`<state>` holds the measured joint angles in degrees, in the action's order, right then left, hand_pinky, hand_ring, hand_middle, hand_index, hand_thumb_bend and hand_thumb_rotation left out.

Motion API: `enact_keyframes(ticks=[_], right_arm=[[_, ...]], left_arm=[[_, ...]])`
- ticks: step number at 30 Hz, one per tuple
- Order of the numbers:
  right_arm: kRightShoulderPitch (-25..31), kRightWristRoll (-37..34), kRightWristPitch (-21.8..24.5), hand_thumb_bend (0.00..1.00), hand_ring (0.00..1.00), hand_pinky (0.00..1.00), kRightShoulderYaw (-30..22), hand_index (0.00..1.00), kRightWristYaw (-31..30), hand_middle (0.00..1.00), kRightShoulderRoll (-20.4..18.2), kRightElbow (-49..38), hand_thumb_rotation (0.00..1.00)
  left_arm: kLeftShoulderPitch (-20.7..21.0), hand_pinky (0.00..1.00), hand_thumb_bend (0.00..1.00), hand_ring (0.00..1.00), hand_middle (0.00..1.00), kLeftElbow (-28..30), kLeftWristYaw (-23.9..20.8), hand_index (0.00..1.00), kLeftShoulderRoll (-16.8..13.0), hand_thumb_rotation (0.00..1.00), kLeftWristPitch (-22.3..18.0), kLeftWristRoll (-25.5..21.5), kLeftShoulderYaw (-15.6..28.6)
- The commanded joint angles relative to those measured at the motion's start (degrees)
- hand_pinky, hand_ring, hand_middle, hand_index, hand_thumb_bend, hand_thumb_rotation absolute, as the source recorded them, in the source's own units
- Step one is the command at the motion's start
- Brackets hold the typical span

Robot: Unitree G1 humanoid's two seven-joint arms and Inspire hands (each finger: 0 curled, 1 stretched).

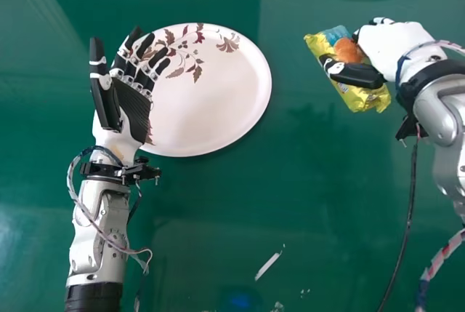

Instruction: Pick up biscuit and place it in the plate

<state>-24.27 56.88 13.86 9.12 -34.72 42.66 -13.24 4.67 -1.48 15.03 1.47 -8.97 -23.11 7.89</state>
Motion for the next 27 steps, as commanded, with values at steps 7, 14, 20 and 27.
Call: enact_keyframes(ticks=[7,14,20,27], right_arm=[[0.7,-0.2,-1.1,0.49,0.36,0.24,-2.3,0.56,1.6,0.49,0.1,-5.7,0.0],[0.3,0.0,-2.4,0.49,0.36,0.24,-2.6,0.54,1.1,0.5,0.3,-8.2,0.0],[-0.7,-0.9,-2.9,0.49,0.36,0.24,-2.6,0.54,0.8,0.5,-0.9,-10.1,0.0],[-2.3,-0.1,-3.8,0.5,0.42,0.24,-1.6,0.51,0.5,0.49,-2.6,-11.0,0.0]], left_arm=[[-0.1,0.87,1.0,0.84,0.92,0.2,0.0,0.95,-0.2,0.49,0.5,0.1,0.2],[-0.2,0.88,1.0,0.83,0.92,0.4,-0.3,0.95,0.0,0.54,0.8,0.0,0.2],[-0.3,0.87,1.0,0.84,0.92,0.1,-0.1,0.95,0.3,0.55,0.3,0.0,0.2],[-0.4,0.86,1.0,0.83,0.91,0.4,-0.5,0.93,0.4,0.55,0.8,-0.1,0.3]])
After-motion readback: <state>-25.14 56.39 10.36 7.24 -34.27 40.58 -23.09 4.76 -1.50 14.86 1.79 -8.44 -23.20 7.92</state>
